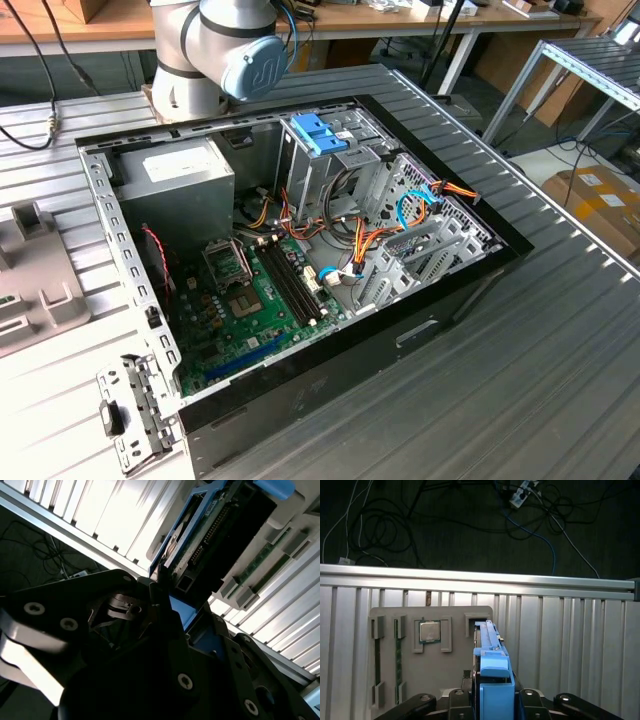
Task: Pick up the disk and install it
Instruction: 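Pick up the disk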
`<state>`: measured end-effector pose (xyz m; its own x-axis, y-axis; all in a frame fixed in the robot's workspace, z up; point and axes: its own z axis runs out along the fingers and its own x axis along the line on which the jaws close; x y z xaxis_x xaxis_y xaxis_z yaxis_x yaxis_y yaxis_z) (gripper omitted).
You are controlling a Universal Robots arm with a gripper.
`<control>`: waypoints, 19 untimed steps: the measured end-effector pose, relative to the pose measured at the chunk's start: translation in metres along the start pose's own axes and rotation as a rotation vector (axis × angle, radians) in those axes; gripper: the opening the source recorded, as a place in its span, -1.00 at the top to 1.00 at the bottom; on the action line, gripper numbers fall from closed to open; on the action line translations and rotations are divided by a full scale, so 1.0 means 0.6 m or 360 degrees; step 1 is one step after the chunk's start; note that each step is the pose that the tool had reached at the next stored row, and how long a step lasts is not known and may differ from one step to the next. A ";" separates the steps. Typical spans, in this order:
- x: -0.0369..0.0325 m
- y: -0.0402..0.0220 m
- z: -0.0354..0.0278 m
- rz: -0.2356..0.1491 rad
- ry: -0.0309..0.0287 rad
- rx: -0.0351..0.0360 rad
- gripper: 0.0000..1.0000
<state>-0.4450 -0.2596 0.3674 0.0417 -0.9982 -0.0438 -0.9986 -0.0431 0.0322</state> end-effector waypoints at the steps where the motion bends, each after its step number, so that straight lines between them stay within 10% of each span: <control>1: 0.000 0.000 -0.001 0.0000 -0.00004 0.0000 0.26; 19: -0.001 0.001 -0.018 0.0000 -0.00040 0.0000 0.26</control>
<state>-0.4450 -0.2596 0.3782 0.0416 -0.9981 -0.0463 -0.9985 -0.0432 0.0322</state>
